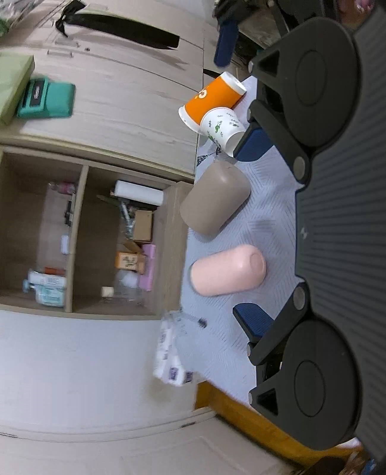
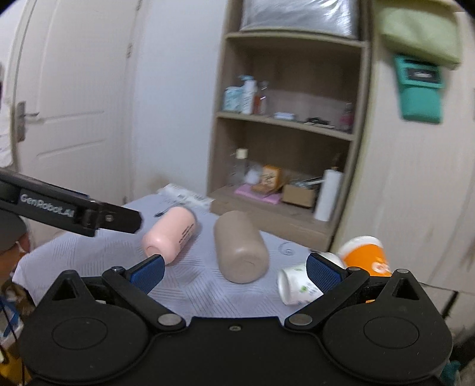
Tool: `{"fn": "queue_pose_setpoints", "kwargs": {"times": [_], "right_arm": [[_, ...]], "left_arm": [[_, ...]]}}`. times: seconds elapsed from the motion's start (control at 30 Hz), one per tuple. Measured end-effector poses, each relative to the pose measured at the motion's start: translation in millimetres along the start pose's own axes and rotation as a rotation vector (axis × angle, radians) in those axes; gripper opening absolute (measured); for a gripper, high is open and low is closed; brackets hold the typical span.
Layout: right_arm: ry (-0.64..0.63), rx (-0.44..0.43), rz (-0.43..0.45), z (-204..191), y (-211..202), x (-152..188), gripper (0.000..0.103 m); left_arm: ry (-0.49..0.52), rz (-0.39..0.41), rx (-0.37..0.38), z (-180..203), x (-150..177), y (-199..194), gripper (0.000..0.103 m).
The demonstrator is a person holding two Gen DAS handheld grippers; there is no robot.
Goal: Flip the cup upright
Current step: 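Move the right gripper down over the lying taupe tumbler's body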
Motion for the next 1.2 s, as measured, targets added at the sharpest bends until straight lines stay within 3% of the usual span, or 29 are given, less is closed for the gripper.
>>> {"fn": "queue_pose_setpoints", "kwargs": {"times": [0.33,0.43,0.57,0.73,0.87,1.2], "right_arm": [[-0.182,-0.071,-0.096,1,81,0,0.102],[-0.243,-0.055,-0.137,1,108,8,0.101],[-0.253,-0.052,-0.175,6,131,12,0.101],[-0.297,-0.03,-0.226,10,157,18,0.101],[-0.296,-0.016,-0.269,15,169,24,0.082],[-0.245,-0.007,-0.274,5,149,23,0.081]], "left_arm": [[-0.231,-0.125,0.115,-14,12,73,0.1],[-0.287,-0.128,0.134,-20,14,81,0.1],[-0.286,-0.132,0.161,-19,16,86,0.1],[-0.381,-0.142,0.194,-29,18,93,0.1],[-0.402,-0.143,0.191,-36,19,96,0.1],[-0.427,-0.176,0.232,-32,28,99,0.1]]}}
Point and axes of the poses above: each gripper's, at about its wrist camera, not at the fingertips, and y roughly the way its jaws point, z to its right, x to its underside, the point moved 10 cm from there along y, roughly the way its jaws point, and after that the axes turned 3 degrees about y, right-handed, at the moved point
